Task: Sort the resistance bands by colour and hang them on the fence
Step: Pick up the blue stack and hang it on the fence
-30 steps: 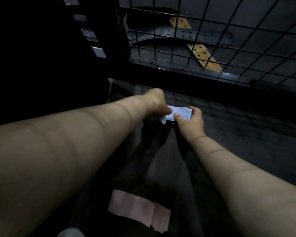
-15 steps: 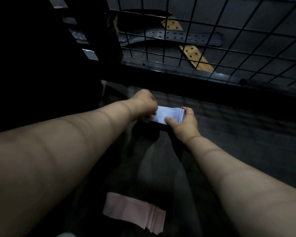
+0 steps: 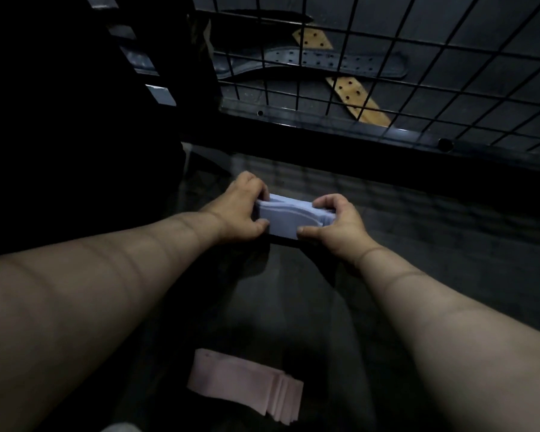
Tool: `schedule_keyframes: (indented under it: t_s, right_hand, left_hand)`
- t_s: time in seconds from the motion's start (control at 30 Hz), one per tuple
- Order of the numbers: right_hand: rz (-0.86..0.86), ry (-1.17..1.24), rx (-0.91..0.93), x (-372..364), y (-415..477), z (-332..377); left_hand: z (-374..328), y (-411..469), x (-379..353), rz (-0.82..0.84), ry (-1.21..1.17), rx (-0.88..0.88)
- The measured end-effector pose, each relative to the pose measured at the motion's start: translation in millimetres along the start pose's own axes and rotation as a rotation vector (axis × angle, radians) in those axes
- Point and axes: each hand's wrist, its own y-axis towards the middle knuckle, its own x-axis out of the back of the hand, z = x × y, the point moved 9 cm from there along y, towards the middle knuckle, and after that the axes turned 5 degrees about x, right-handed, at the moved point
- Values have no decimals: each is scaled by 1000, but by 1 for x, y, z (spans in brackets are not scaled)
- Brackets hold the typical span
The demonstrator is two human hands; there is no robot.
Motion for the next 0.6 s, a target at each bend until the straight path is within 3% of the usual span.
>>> schedule_keyframes:
  t_s: [0.2,0.4,0.6]
  right_hand:
    - [24,-94,177,-6,-17,-2]
    - [41,-302,334,-7,-20,12]
    - [74,-355,307,-7,-21,17]
  left_hand:
    - [-4,-30,-7,-59,120,-231]
    - [-3,-30,-4,-114,103,-170]
    - [0,-30,-7,-68,175,-108]
